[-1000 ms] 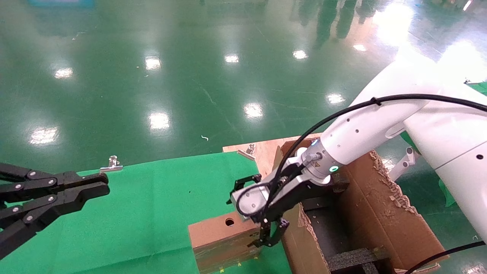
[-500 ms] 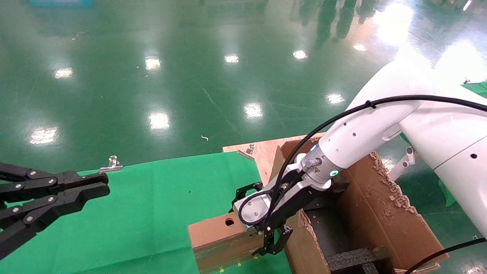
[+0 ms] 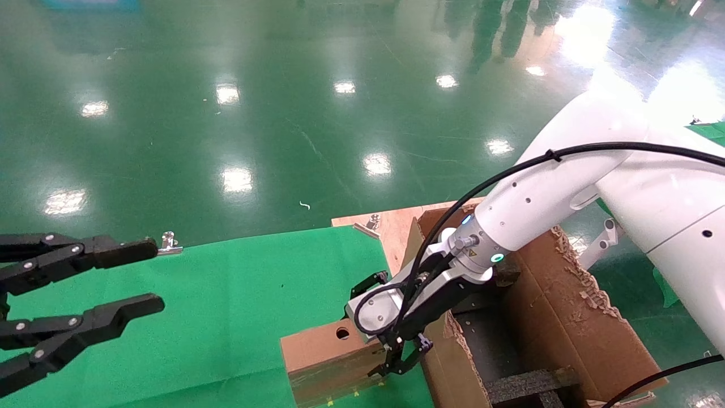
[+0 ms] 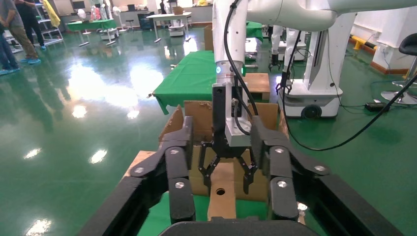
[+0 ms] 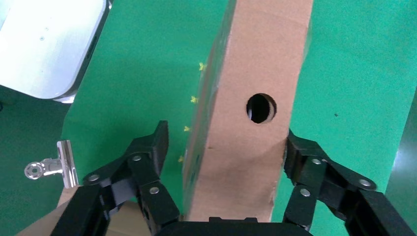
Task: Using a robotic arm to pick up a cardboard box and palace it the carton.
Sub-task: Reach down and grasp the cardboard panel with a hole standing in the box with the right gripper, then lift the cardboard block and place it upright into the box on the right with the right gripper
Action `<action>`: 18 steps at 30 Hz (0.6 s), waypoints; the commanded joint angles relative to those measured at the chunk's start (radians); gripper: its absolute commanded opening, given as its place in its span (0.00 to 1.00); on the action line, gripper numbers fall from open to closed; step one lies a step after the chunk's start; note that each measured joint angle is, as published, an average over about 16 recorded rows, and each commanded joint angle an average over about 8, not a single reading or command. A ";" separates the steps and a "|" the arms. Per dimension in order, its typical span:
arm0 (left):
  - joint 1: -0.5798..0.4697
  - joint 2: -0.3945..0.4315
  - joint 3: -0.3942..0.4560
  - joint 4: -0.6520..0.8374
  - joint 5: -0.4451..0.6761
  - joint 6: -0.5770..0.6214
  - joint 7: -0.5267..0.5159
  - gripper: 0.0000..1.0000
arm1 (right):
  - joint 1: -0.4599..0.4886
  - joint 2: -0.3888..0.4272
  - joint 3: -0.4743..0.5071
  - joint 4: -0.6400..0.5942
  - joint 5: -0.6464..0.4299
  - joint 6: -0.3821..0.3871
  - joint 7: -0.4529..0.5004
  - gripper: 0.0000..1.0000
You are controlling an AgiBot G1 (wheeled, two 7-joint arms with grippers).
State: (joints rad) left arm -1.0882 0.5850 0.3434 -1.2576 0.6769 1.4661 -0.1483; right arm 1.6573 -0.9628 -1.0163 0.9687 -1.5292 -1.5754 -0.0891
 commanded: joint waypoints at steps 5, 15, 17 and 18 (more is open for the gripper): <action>0.000 0.000 0.000 0.000 0.000 0.000 0.000 1.00 | -0.001 0.000 0.002 0.001 -0.001 0.000 0.000 0.00; 0.000 0.000 0.000 0.000 0.000 0.000 0.000 1.00 | -0.002 0.001 0.004 0.002 -0.002 -0.001 0.000 0.00; 0.000 0.000 0.000 0.000 0.000 0.000 0.000 1.00 | -0.003 0.001 0.004 0.002 -0.002 0.000 0.001 0.00; 0.000 0.000 0.000 0.000 0.000 0.000 0.000 1.00 | -0.003 0.001 0.004 0.002 -0.001 0.001 0.001 0.00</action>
State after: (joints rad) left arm -1.0883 0.5850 0.3434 -1.2576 0.6769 1.4662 -0.1483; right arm 1.6579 -0.9617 -1.0106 0.9671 -1.5251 -1.5720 -0.0843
